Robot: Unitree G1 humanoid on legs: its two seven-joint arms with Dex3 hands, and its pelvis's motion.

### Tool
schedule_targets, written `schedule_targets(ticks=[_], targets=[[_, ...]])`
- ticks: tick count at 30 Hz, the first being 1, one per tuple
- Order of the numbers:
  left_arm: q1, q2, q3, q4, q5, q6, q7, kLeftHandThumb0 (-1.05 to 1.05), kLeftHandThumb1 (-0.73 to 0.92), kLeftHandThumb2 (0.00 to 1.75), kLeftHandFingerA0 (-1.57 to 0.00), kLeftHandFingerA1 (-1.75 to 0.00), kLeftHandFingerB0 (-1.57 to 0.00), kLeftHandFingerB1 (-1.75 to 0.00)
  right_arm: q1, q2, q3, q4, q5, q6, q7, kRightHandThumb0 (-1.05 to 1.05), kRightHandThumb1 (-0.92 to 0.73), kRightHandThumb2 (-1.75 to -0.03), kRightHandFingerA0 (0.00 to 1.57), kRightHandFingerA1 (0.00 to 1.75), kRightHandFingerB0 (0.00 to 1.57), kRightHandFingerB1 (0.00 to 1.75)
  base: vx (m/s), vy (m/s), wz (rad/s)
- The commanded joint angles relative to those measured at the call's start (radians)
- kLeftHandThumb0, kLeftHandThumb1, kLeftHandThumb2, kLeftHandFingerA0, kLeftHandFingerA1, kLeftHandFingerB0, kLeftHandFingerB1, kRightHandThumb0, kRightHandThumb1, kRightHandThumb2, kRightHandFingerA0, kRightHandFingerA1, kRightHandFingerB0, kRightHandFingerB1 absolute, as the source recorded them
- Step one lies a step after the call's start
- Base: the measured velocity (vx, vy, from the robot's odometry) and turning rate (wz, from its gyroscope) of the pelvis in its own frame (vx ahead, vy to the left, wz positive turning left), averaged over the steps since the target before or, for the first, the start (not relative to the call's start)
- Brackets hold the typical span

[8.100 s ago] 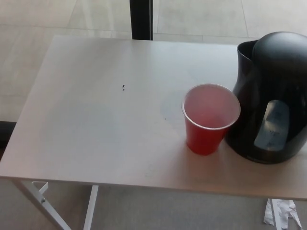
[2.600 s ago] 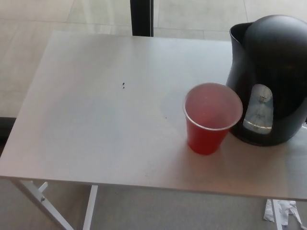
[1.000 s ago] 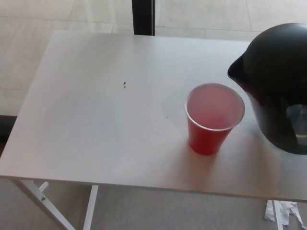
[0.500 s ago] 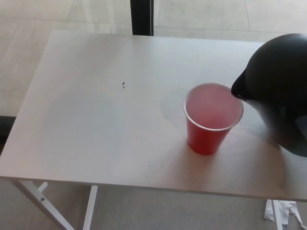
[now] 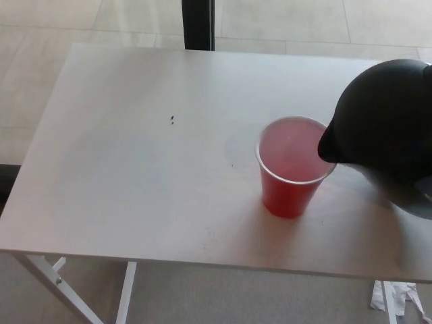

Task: The robot uses its right hand to lift up a kettle kept on the middle of the desk by its handle and tilt it into a glass kept next to it to pour out water

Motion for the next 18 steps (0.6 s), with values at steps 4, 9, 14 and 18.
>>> schedule_targets(ticks=[4,9,14,18], targets=[[-0.006,0.027,0.006,0.008,-0.005,0.018,0.004,-1.05,0.68,0.81,-0.60,-0.80,-0.39,-1.29,0.012,-0.027,0.033,-0.078,-0.056,-0.055,0.003,-0.09,-0.41,-1.32,0.86,1.75,0.77,1.56,0.00,0.000,0.00],[-0.005,0.029,0.002,0.011,0.000,0.014,0.002,-1.05,0.68,0.82,-0.58,-0.78,-0.36,-1.29,-0.005,-0.023,0.057,-0.127,-0.067,0.014,0.024,-0.14,-0.51,-1.15,0.85,1.75,0.75,1.57,0.00,0.000,0.00],[0.007,0.029,-0.001,0.007,0.001,0.007,-0.004,-1.05,0.68,0.81,-0.57,-0.78,-0.37,-1.28,-0.062,-0.033,0.084,-0.131,-0.109,0.048,0.025,-0.12,-0.40,-1.34,0.91,1.73,0.80,1.50,0.00,0.000,0.00],[0.011,0.028,0.000,0.004,-0.004,0.009,-0.004,-1.05,0.69,0.82,-0.58,-0.78,-0.38,-1.29,-0.137,-0.040,0.081,-0.136,-0.127,0.182,0.032,-0.12,-0.43,-1.32,0.84,1.75,0.74,1.60,0.00,0.000,0.00]])
